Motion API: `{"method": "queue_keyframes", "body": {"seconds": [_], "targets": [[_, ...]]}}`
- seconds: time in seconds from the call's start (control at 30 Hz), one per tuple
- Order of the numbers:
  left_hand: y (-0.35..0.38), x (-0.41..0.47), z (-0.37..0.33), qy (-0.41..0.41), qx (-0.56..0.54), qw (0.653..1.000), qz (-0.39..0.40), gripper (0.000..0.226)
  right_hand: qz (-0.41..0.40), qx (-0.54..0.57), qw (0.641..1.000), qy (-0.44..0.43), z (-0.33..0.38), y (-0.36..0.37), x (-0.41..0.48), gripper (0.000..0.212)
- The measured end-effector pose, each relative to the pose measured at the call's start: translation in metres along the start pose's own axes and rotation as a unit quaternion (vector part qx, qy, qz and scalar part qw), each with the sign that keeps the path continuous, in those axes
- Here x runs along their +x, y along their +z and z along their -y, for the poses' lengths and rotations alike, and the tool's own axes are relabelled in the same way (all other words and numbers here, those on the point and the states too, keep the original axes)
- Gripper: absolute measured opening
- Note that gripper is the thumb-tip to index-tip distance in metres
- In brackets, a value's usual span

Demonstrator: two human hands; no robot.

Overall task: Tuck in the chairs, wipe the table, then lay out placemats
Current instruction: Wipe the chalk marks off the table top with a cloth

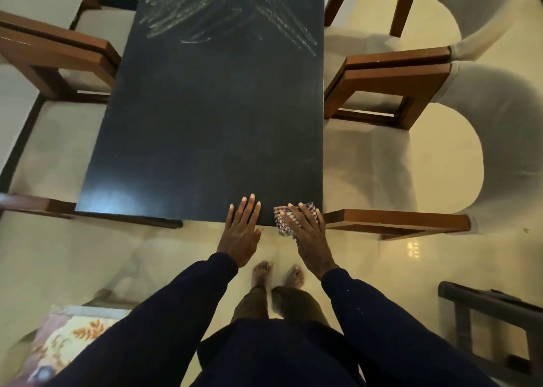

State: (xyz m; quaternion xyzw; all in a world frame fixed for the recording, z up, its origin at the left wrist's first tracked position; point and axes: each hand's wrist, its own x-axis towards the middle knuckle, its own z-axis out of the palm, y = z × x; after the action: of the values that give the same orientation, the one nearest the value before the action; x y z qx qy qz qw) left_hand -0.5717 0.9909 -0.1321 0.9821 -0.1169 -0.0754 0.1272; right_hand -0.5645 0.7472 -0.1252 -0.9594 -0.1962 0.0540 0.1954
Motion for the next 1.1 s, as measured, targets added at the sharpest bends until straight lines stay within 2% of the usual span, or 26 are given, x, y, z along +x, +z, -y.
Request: {"method": "queue_keyframes", "body": {"seconds": [0.1,0.23,0.33,0.4,0.53,0.63,0.87,1.1], "targets": [[0.001,-0.015,-0.009,-0.007,-0.006,1.0,0.021,0.061,0.021,0.005,1.0,-0.022,-0.006,-0.004,-0.017,0.091],[-0.008,-0.024,-0.043,0.006,-0.02,0.999,0.035,0.061,0.044,0.009,0.999,-0.029,-0.019,-0.019,-0.056,0.088],[-0.017,-0.02,-0.084,0.05,-0.003,0.998,0.036,0.059,0.015,0.014,1.0,-0.011,-0.04,-0.034,-0.095,0.089],[-0.021,-0.012,-0.121,0.092,0.016,0.995,0.043,0.06,-0.021,0.025,0.999,0.018,-0.064,-0.048,-0.122,0.091],[-0.023,0.009,-0.209,0.163,0.037,0.985,0.049,0.062,-0.041,0.037,0.995,0.082,-0.124,-0.088,-0.172,0.101],[-0.024,0.033,-0.279,0.201,0.055,0.977,0.042,0.062,-0.068,0.039,0.99,0.116,-0.17,-0.13,-0.203,0.097],[-0.038,0.092,-0.434,0.236,0.034,0.971,0.024,0.062,-0.109,0.024,0.983,0.148,-0.266,-0.232,-0.239,0.091],[-0.059,0.155,-0.528,0.237,0.037,0.97,-0.033,0.072,-0.156,0.002,0.977,0.149,-0.349,-0.33,-0.232,0.079]]}}
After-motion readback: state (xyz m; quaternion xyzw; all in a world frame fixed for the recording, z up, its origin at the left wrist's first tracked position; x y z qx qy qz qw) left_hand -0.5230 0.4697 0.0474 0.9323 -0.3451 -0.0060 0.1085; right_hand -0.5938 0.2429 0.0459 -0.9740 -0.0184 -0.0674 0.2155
